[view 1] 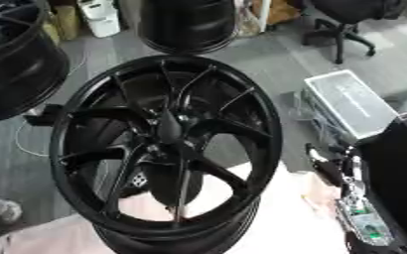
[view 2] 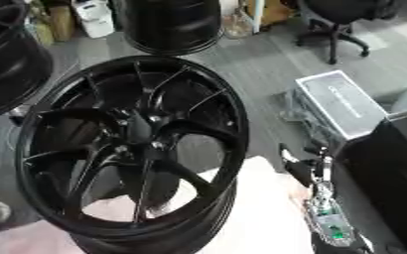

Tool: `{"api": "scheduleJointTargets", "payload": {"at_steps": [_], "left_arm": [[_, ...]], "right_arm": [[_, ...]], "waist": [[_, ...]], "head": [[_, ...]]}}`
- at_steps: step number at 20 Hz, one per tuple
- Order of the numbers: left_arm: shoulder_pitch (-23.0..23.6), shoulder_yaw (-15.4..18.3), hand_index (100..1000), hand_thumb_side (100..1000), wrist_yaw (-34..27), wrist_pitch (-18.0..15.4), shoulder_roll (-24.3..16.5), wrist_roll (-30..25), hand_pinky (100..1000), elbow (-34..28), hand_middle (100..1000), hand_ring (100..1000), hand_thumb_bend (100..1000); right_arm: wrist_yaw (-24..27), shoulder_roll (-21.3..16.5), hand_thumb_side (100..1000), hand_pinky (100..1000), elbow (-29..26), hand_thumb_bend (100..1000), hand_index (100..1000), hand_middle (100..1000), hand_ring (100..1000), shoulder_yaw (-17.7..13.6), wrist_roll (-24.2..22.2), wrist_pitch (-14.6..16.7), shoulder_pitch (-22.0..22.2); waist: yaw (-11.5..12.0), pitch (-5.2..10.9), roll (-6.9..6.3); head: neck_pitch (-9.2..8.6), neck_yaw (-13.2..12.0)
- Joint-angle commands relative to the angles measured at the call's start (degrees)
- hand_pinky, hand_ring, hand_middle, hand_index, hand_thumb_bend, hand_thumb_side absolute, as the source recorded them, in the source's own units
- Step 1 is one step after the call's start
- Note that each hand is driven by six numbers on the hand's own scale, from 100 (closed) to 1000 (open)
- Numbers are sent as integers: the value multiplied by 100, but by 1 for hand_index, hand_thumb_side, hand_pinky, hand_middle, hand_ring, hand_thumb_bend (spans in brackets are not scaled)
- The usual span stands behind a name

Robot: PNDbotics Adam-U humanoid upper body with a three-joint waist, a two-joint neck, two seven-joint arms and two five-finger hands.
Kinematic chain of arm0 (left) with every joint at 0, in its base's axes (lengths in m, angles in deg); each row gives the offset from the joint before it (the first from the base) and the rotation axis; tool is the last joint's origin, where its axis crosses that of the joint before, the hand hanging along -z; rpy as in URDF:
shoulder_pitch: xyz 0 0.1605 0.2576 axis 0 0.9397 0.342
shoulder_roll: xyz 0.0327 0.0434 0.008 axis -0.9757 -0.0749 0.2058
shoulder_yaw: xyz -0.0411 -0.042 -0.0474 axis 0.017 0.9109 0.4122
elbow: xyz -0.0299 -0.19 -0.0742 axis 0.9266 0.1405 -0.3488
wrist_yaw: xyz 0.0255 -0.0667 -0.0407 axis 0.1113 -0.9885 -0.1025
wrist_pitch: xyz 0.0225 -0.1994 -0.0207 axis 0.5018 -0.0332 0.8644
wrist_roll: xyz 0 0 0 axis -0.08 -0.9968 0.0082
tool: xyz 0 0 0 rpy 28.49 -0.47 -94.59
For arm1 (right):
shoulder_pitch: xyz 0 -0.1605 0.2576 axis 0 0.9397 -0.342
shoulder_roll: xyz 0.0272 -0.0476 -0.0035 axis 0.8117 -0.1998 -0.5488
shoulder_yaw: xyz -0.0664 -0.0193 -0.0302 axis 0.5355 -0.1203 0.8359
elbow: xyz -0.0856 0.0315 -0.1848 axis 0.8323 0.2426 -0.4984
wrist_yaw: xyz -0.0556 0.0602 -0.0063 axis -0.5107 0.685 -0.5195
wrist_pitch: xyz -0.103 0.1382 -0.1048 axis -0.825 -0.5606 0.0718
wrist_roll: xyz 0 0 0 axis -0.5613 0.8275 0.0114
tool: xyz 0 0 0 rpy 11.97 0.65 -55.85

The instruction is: Pull the pin out of the wheel hub.

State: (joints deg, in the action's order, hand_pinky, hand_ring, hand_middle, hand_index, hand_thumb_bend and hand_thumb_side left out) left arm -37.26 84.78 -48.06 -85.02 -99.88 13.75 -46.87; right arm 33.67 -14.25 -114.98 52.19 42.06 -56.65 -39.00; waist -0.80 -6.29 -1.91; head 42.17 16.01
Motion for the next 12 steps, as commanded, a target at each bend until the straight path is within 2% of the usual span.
{"api": "scheduleJointTargets", "payload": {"at_steps": [1,4,7,10,12], "left_arm": [[289,449,806,829,-1325,222,200,546,651,-1127,750,628,509],[870,775,782,807,-2765,562,841,1049,617,-2254,712,603,494],[1287,980,760,800,-3757,911,1566,1478,608,-2969,677,588,472],[1452,1097,758,803,-4064,1162,2307,1759,607,-3297,673,585,464],[1476,1092,753,802,-4117,1288,2596,1843,606,-3379,666,582,454]], "right_arm": [[23,-33,209,540,-46,463,862,691,509,-54,18,18,-42],[32,4,209,540,-44,463,862,691,509,-54,17,29,-55],[39,32,210,540,-41,463,862,692,509,-53,12,34,-62],[45,52,210,541,-40,463,862,692,509,-56,11,40,-60],[47,66,210,541,-40,463,863,692,510,-54,5,42,-61]], "waist": [[26,30,8],[72,13,33],[100,3,68],[121,3,98],[122,2,113]], "head": [[-47,39],[-63,65],[-66,90],[-57,114],[-48,124]]}}
